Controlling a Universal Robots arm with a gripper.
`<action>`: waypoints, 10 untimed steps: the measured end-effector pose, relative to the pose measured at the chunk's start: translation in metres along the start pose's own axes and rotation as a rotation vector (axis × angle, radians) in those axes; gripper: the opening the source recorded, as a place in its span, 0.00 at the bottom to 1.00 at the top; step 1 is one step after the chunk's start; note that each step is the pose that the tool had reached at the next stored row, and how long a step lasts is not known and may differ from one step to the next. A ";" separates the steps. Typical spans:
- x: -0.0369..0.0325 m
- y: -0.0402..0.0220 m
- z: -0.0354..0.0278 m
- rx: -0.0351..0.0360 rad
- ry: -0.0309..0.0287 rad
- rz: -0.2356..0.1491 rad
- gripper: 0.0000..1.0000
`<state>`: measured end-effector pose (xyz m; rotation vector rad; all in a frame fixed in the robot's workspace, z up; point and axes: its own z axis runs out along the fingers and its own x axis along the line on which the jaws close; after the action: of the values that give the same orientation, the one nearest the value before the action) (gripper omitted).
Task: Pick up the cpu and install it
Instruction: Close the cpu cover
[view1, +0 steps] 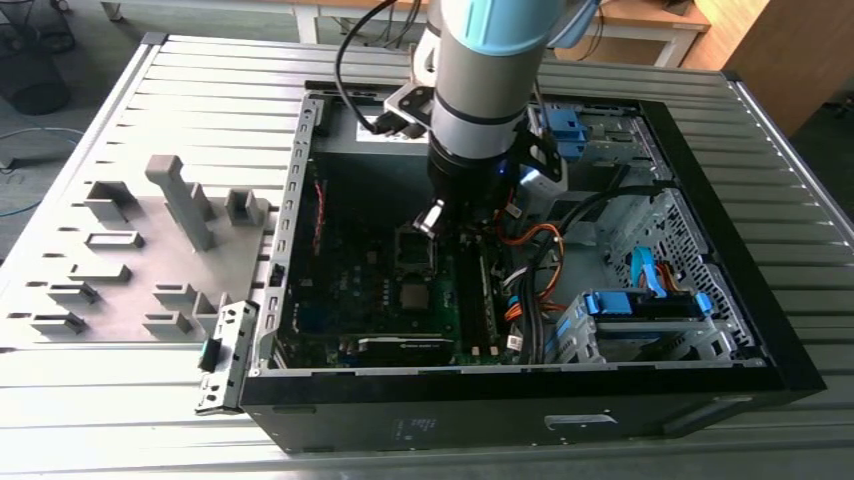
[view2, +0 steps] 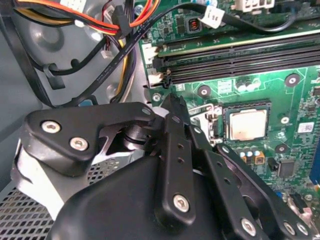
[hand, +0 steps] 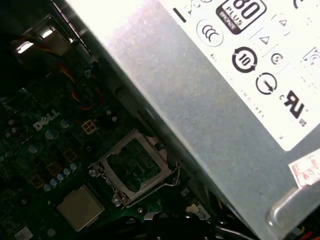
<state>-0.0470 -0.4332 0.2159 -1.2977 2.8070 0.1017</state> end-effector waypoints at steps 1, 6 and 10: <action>-0.0002 0.0005 0.0010 -0.0005 -0.0007 0.000 0.11; -0.0019 0.0035 0.0037 -0.0031 -0.0038 0.000 0.11; -0.0028 0.0066 0.0053 -0.0036 -0.0047 0.000 0.11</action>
<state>-0.0502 -0.4264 0.2111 -1.2963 2.8043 0.1097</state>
